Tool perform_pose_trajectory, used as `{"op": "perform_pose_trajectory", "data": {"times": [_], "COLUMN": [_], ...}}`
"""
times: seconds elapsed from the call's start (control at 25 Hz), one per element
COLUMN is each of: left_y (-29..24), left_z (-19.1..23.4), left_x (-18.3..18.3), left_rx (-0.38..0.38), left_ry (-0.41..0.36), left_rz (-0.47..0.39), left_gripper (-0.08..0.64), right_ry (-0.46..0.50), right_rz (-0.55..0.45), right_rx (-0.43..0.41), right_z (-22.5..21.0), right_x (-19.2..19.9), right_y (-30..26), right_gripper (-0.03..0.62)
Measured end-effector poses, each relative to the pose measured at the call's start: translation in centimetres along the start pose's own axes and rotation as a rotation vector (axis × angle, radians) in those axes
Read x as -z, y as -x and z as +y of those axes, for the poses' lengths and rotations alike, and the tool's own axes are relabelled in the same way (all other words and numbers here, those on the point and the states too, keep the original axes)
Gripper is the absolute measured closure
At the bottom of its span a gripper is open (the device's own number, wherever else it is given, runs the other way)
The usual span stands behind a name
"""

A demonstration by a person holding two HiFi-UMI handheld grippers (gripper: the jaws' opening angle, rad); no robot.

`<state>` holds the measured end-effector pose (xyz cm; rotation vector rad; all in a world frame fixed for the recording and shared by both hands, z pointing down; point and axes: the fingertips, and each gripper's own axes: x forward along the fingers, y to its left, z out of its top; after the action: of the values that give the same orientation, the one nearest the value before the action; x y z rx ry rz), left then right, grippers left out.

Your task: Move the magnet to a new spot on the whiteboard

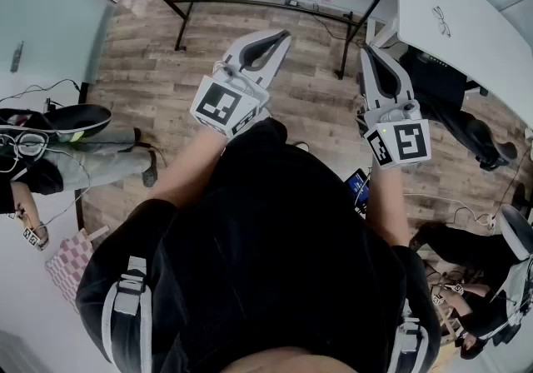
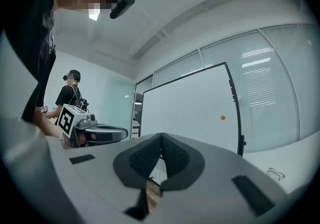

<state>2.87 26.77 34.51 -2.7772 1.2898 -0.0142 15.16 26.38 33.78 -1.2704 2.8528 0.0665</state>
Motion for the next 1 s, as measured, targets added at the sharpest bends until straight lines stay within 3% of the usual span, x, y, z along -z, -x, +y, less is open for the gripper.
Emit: {"op": "perform_pose_trajectory", "data": {"times": [0.48,1.0], "left_y": [-1.5,-3.1], "left_z": [-0.1,-1.7], "left_x": [-0.1,-0.9], "left_rx": [0.005,0.030], "left_ry": [0.004,-0.008], "left_rz": [0.010,0.029], "left_gripper": [0.555,0.555], "right_ry": [0.053,-0.003], "right_rz": [0.002,0.015], "right_rx": [0.003,0.003], "right_z": [-1.1,-2.4], "right_x": [0.3,0.6], "right_y": [0.0,1.1], "right_gripper": [0.594,0.594]}}
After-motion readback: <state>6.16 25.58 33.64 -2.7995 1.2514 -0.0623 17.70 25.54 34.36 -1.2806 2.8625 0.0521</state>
